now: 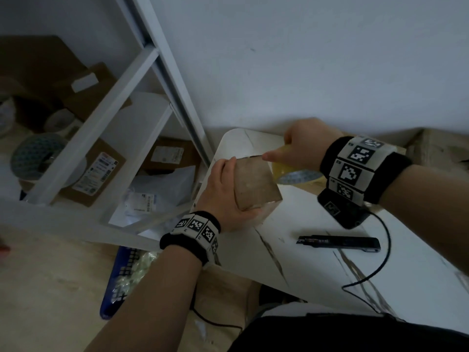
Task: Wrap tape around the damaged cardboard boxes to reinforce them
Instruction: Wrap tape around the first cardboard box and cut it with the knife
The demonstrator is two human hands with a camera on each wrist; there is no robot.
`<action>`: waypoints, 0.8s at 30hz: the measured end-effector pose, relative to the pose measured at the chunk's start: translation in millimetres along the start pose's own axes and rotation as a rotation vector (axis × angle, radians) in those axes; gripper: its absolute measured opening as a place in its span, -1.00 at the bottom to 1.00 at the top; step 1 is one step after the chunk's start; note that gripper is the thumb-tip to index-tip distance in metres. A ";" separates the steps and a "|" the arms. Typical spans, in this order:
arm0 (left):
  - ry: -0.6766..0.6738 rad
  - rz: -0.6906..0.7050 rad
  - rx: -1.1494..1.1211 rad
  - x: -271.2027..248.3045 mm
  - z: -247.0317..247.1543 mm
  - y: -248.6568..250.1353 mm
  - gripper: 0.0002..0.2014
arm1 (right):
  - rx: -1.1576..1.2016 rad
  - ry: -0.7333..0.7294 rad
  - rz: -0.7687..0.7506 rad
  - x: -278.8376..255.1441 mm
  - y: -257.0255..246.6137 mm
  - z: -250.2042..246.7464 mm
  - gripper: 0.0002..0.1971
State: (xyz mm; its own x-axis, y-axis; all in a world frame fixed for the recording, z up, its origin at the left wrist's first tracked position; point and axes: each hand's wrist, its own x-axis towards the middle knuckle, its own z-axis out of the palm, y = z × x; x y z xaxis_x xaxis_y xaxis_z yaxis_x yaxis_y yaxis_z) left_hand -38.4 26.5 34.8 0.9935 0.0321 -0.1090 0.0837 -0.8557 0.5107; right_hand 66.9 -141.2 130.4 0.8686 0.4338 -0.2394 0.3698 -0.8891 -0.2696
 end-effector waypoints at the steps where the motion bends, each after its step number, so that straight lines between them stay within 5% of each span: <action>1: -0.008 -0.004 0.003 -2.5 -0.7 -1.6 0.22 | -0.041 -0.012 0.002 -0.1 2.3 0.0 -0.36; 24: -0.023 -0.078 0.073 -23.8 -9.8 -38.7 0.23 | -0.133 -0.205 0.028 19.1 -24.1 38.5 -0.35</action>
State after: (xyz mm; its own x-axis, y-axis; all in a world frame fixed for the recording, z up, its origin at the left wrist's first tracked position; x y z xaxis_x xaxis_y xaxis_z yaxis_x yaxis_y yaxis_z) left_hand -64.6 63.9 26.0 0.9821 0.0886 -0.1662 0.1538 -0.8866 0.4362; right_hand 61.9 -105.9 96.4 0.7989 0.4172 -0.4333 0.3986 -0.9067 -0.1382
